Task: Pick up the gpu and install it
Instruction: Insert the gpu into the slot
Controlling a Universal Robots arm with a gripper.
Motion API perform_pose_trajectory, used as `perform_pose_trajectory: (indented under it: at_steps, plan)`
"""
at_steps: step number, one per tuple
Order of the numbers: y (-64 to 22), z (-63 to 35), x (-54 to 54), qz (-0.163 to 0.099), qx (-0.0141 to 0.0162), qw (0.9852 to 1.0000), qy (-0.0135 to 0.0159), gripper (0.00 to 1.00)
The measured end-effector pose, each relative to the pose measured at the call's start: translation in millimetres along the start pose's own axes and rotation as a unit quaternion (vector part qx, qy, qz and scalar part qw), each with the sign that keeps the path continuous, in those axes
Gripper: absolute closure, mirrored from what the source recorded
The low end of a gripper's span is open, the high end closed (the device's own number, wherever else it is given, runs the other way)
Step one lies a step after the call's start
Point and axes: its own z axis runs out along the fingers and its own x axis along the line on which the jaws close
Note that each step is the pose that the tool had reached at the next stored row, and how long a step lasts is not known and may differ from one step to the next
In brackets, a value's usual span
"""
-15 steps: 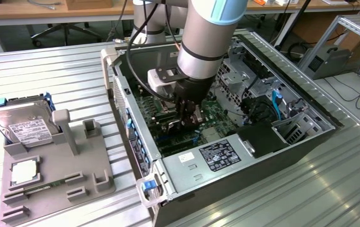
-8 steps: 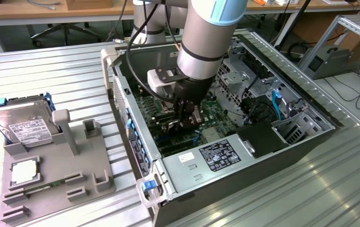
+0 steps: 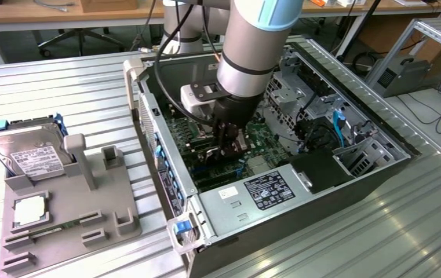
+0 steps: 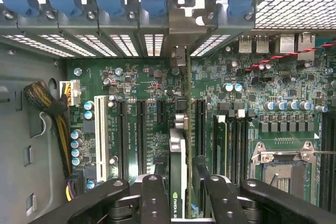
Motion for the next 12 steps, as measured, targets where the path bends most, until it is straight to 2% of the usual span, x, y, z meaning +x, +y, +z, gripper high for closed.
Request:
perform_pose_trajectory:
  at_steps: [5, 12]
  plan:
    - [2.3, 0.4, -4.3, 0.000, 0.0001, 1.0000, -0.0001, 0.66]
    - [2.5, 0.4, -4.4, 0.000, 0.0000, 1.0000, -0.0003, 0.66]
